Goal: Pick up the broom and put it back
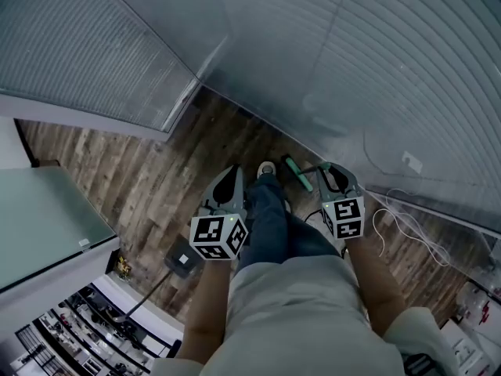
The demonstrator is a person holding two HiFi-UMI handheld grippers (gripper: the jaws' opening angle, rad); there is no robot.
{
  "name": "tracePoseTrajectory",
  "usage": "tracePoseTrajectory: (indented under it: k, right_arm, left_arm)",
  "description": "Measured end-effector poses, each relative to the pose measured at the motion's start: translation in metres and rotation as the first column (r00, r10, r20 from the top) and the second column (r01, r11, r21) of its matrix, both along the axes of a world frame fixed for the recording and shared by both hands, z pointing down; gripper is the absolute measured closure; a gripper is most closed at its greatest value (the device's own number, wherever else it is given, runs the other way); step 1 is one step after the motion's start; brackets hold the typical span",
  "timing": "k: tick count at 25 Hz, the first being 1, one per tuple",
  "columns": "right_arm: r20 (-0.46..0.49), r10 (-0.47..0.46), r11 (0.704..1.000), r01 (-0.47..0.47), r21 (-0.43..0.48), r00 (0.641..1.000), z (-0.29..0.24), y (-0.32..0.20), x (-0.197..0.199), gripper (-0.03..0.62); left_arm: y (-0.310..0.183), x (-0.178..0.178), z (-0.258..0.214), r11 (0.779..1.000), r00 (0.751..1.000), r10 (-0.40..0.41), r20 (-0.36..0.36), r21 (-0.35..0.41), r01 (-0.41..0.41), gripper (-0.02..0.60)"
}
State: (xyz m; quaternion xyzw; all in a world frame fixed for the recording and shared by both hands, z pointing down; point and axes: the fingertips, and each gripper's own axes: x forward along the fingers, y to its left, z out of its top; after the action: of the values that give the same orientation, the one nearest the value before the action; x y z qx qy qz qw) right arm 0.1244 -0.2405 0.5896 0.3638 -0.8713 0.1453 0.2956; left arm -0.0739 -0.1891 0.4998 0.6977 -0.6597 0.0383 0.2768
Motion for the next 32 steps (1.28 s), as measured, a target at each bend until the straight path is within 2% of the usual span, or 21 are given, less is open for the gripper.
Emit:
tracePoseTrajectory:
  k: [17, 32]
  right_arm:
    - [-0.033, 0.194, 0.980, -0.195, -0.033, 0.980, 0.037, -0.033, 0.024, 0.502]
    - [-0.032, 0.292, 0.955, -0.293, -0.040, 0.956, 0.051, -0.076, 0.033, 0.502]
  left_arm:
    - [-0.047, 0.013, 0.035, 0.993, 0.994, 0.111, -0.007, -0.046, -0.112, 0.575]
    - [-0.077, 0.024, 0.054, 0.983, 0.985, 0.169, -0.029, -0.067, -0.170, 0.575]
